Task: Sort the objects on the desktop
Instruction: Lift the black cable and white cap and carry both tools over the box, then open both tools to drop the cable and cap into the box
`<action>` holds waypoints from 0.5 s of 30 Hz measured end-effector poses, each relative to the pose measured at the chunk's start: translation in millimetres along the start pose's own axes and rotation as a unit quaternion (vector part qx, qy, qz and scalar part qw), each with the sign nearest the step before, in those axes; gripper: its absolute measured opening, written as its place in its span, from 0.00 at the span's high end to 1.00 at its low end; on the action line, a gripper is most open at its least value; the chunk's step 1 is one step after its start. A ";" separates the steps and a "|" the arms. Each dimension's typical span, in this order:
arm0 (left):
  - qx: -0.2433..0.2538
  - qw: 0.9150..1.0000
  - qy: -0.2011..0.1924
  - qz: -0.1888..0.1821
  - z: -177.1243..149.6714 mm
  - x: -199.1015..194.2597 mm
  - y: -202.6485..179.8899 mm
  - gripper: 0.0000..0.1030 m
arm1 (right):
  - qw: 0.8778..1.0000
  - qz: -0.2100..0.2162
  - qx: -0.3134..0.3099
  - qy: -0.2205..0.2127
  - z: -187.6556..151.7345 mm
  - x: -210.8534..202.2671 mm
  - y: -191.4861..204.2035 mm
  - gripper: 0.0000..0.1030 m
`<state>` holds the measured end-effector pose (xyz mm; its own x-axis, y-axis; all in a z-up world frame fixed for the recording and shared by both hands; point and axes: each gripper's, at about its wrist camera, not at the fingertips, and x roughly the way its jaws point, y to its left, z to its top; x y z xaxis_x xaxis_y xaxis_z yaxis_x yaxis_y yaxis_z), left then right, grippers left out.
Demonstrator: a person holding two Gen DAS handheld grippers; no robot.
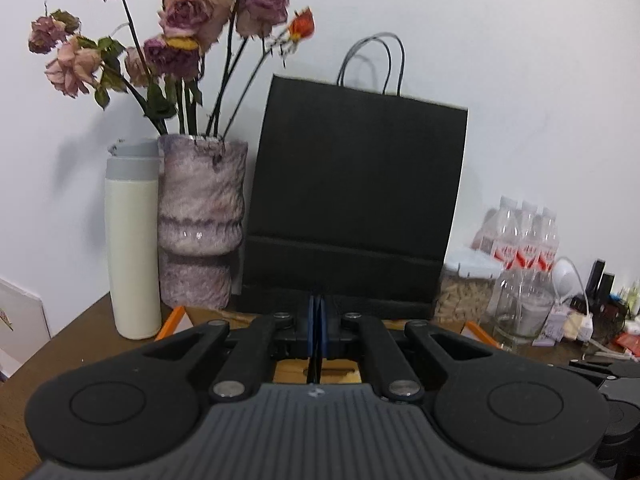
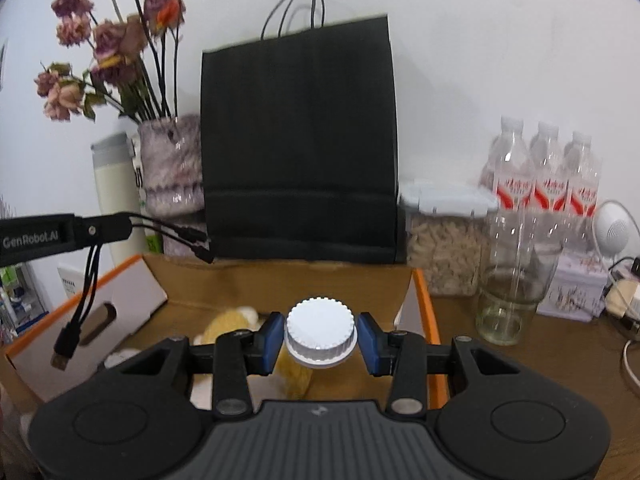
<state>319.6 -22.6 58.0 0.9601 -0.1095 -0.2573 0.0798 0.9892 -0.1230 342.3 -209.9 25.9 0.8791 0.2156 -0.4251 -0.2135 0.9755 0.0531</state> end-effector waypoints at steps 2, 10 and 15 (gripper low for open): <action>0.004 1.000 0.014 0.000 -3.7 4.2 -1.1 0.96 | 1.000 0.000 -0.004 0.006 -3.2 1.1 1.3 0.62; -0.003 0.998 0.062 0.008 -14.2 15.7 1.4 0.94 | 1.000 -0.001 0.001 0.027 -8.5 6.6 -0.1 0.62; 0.007 0.998 0.064 0.009 -15.3 15.2 -2.0 0.63 | 1.000 0.001 -0.003 0.029 -9.9 5.9 1.7 0.59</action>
<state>330.0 -27.7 39.7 0.9192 -0.1022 -0.3804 0.0674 0.9923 -0.1037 342.9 -207.4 14.6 0.8531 0.2138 -0.4759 -0.2173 0.9749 0.0485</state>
